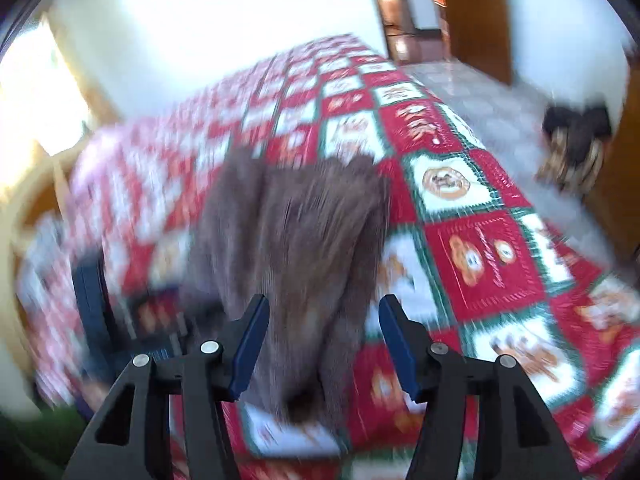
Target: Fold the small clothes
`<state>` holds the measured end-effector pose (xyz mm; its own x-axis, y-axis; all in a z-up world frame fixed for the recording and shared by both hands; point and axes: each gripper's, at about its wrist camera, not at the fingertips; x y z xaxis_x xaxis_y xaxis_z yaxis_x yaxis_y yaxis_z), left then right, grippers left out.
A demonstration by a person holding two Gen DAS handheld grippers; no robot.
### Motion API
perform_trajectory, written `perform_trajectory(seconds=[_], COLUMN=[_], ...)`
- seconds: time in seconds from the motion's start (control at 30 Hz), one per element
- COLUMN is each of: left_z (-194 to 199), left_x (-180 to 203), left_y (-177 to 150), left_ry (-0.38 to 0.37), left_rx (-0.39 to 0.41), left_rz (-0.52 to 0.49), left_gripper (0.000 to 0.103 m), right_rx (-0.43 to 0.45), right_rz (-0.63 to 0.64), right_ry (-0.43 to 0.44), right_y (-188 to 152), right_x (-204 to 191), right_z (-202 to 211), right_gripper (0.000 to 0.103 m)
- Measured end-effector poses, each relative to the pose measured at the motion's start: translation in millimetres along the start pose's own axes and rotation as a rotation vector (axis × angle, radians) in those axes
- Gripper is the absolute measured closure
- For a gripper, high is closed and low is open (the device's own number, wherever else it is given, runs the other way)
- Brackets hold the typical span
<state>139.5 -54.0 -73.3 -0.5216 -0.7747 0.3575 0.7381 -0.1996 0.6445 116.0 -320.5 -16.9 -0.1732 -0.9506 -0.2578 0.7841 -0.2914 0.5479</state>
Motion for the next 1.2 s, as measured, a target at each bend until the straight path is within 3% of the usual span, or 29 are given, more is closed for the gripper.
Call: perform_trajectory(seconds=[0.07, 0.2, 0.27, 0.3, 0.33, 0.4, 0.5, 0.63, 0.73, 0.83, 0.93, 1.0, 1.1, 1.2], left_z=[2.3, 3.2, 1.4, 1.3, 0.5, 1.5, 1.6, -1.8, -3.4, -3.9, -2.4, -1.5, -1.6, -0.6], left_x=[-1.9, -1.0, -2.4, -3.3, -4.9, -7.3, -9.0, -4.2, -2.0, -0.7, -4.1, -5.7, -6.9, -9.1], left_y=[-2.2, -3.5, -1.3, -1.1, 0.0, 0.3, 0.8, 1.5, 1.3, 0.8, 0.9, 0.7, 1.0, 0.9], left_ry=[-0.013, -0.031, -0.041, -0.051, -0.058, -0.077, -0.087, -0.057, -0.038, -0.032, -0.054, -0.065, -0.072, -0.087], left_rx=[0.012, 0.015, 0.017, 0.018, 0.018, 0.025, 0.033, 0.018, 0.012, 0.008, 0.015, 0.019, 0.021, 0.026], left_rz=[0.009, 0.015, 0.019, 0.022, 0.025, 0.038, 0.053, 0.035, 0.023, 0.015, 0.027, 0.032, 0.036, 0.047], left_gripper=[0.004, 0.004, 0.003, 0.002, 0.002, 0.001, 0.001, 0.0, 0.0, 0.0, 0.0, 0.0, 0.0, 0.0], right_rx=[-0.019, -0.043, -0.064, -0.068, -0.058, 0.013, 0.133, 0.208, 0.089, 0.065, 0.054, 0.057, -0.001, -0.075], right_rz=[-0.062, -0.042, -0.023, 0.0, 0.019, 0.108, 0.17, 0.29, 0.242, 0.146, 0.069, 0.095, 0.056, -0.033], right_ry=[0.03, 0.02, 0.018, 0.014, 0.005, -0.049, -0.066, -0.234, -0.199, -0.131, -0.133, -0.135, -0.05, 0.016], right_y=[14.0, 33.6, 36.7, 39.1, 40.1, 47.1, 56.2, 60.9, 60.1, 65.0, 64.0, 52.7, 18.1, -18.7], right_x=[8.4, -6.0, -13.5, -20.3, -25.7, -41.9, -54.7, -55.8, -36.8, -17.8, -2.5, -1.5, 9.8, 24.4], right_z=[-20.4, -65.0, -78.3, -85.0, -85.8, -79.0, -65.7, -80.0, -115.4, -111.2, -81.5, -54.6, -18.8, -10.9], right_gripper=[0.045, 0.046, 0.062, 0.084, 0.092, 0.094, 0.094, 0.097, 0.097, 0.093, 0.09, 0.09, 0.089, 0.075])
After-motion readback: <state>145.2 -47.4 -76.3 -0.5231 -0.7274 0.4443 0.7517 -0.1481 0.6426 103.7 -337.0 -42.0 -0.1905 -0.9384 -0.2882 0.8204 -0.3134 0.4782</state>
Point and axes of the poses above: each gripper's, at about its wrist camera, not at the fingertips, and z roughly against the way its jaws point, x to its right, y to its top, and after that the axes turned 13 degrees about -y, right-handed
